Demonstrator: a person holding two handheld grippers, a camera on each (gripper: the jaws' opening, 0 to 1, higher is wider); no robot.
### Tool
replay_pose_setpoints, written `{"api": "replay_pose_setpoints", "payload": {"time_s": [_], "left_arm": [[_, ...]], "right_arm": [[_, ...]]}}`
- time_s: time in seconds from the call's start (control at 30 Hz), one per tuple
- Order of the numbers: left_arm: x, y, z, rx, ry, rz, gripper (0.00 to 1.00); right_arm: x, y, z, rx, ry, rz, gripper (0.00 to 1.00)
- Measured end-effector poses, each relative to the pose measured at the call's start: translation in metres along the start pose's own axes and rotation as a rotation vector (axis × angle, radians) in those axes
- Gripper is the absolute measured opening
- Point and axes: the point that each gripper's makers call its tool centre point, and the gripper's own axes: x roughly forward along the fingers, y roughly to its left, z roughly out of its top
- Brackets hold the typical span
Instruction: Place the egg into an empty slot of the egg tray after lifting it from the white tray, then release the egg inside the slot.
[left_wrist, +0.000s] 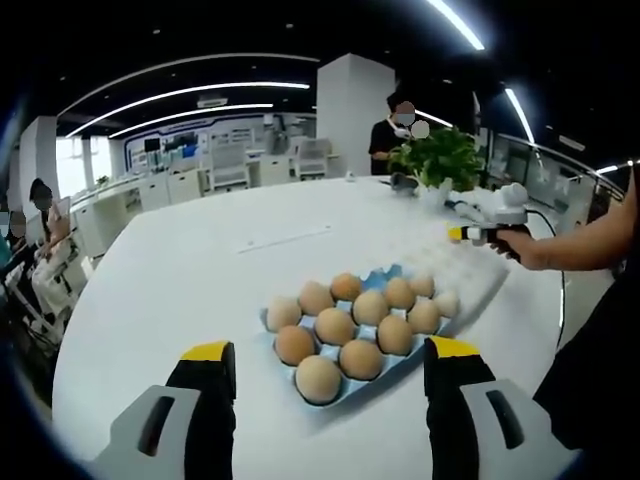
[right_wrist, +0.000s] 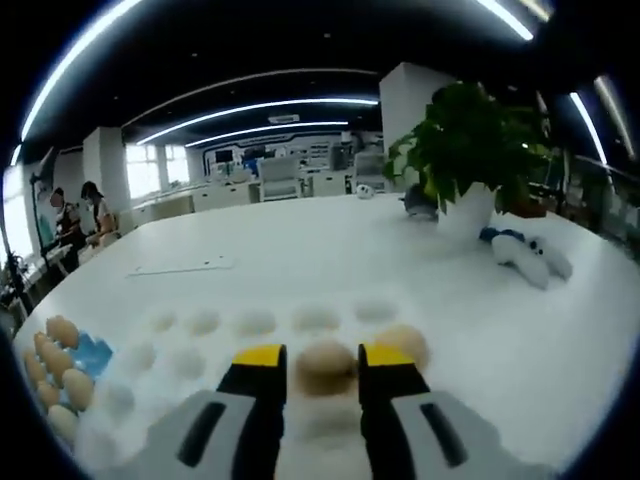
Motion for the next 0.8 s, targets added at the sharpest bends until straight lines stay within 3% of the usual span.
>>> {"api": "replay_pose_setpoints", "payload": {"time_s": [0.23,0.43,0.63,0.8], "left_arm": [[-0.001,0.001,-0.003,-0.006,0.008,0.008,0.78],[-0.002,0.001,-0.003,-0.001,0.008,0.007,0.78],[-0.002,0.001,-0.006,0.026,0.019,0.006,0.82],[-0.002,0.000,-0.003,0.016,0.004,0.004,0.89]], "right_arm": [[0.009,-0.004,0.001,-0.075,-0.015,0.000,0.26],[0.005,-0.004,0.003,-0.033,-0.016,0.005,0.25],[-0.014,0.009,0.026,-0.009,-0.081,0.024,0.25],[-0.026,0.035,0.043,0.001,-0.127,0.094,0.25]]}}
